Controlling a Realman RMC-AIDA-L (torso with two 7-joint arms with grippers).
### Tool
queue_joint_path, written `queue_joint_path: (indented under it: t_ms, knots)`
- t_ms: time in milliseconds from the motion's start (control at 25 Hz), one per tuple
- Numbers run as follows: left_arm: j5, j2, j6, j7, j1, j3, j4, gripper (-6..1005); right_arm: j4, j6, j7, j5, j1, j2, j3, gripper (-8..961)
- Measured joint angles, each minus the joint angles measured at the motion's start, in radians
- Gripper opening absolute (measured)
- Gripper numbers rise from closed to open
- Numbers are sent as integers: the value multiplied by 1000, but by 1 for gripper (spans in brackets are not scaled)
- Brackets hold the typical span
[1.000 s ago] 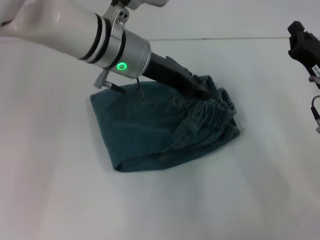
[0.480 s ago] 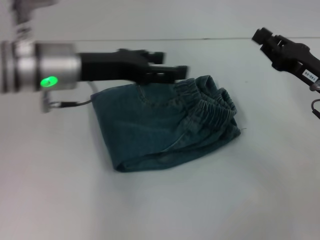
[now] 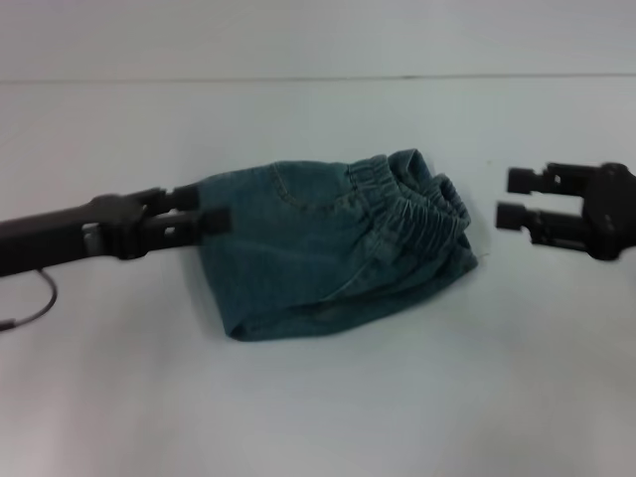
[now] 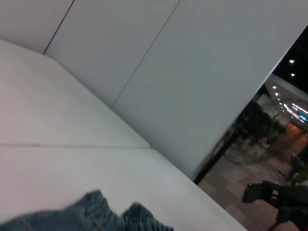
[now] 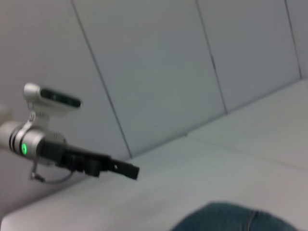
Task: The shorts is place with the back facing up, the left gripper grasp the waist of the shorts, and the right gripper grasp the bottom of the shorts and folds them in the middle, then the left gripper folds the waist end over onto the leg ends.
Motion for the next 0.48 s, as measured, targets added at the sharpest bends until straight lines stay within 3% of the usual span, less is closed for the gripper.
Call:
queue_joint_path:
  t_ms: [240, 480]
  knots:
    - [72, -4, 74, 74, 65, -37, 2, 948, -34, -30, -11, -59, -75, -7, 1, 667]
    - [103, -21, 60, 150, 79, -37, -14, 949, -33, -2, -15, -92, -92, 9, 5, 796]
